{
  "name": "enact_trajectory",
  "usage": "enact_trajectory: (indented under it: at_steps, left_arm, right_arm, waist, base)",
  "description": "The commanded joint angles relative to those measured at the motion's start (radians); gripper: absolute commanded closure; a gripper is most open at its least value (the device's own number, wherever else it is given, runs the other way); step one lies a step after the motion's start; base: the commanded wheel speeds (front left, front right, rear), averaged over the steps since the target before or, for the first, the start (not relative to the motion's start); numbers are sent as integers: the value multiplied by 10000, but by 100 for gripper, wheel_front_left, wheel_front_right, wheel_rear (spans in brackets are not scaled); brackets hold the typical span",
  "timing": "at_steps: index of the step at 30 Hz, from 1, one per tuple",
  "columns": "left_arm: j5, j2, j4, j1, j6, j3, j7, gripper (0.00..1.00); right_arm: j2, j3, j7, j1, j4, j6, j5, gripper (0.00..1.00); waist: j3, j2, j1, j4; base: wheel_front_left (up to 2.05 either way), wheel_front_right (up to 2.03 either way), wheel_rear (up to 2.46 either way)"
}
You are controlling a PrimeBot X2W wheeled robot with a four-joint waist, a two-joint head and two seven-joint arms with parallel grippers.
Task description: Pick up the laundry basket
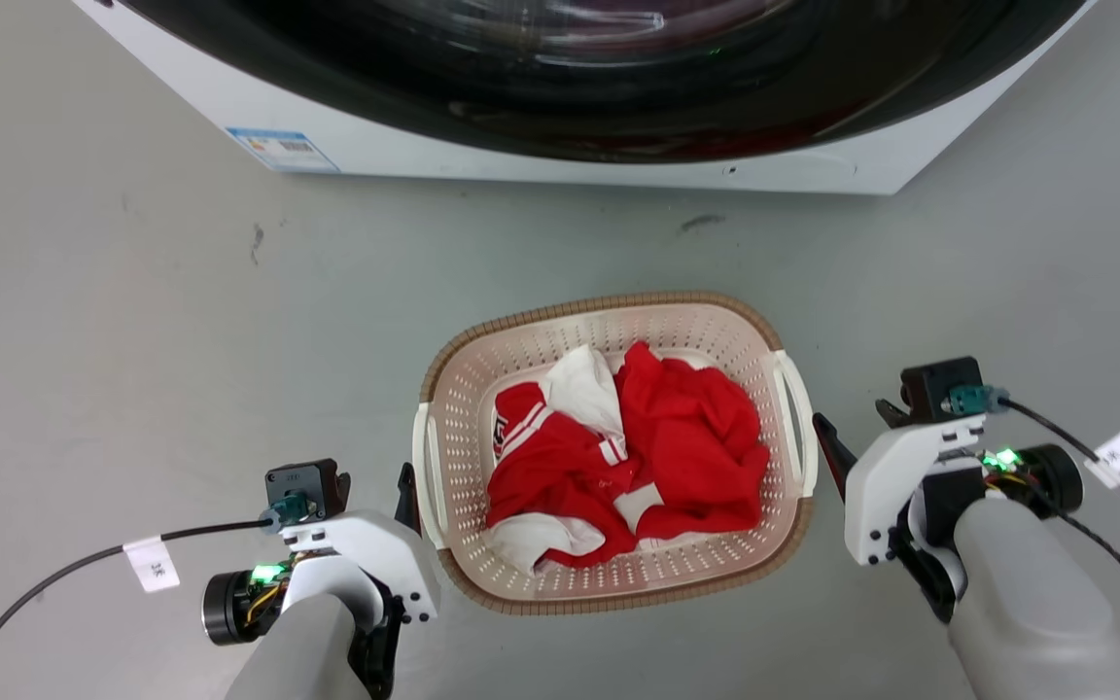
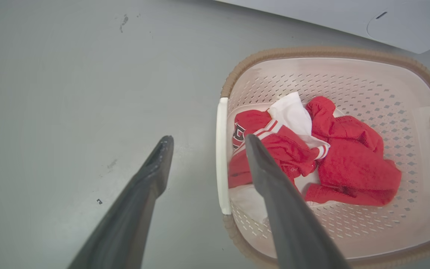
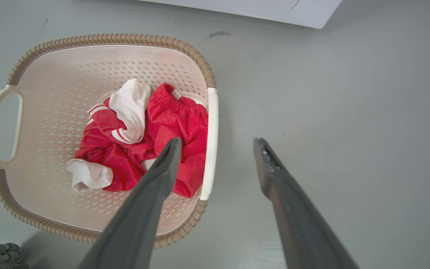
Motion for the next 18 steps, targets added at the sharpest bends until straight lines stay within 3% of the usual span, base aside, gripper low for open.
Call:
enact_trajectory:
  at_steps: [1, 18]
  left_arm:
    - [-96, -5, 197, -274, -43, -49, 26, 0]
    - [-1047, -3, 1962, -2192, -157, -784, 177, 0]
  right_arm:
    - [-68, 164, 87, -363, 202, -3, 153, 0]
    - [-536, 1891, 236, -2601, 2161, -5, 1036, 0]
  waist:
    - [355, 0, -1, 36]
    - [2197, 0, -1, 226]
  base:
    - [0, 0, 0]
    - [0, 0, 0]
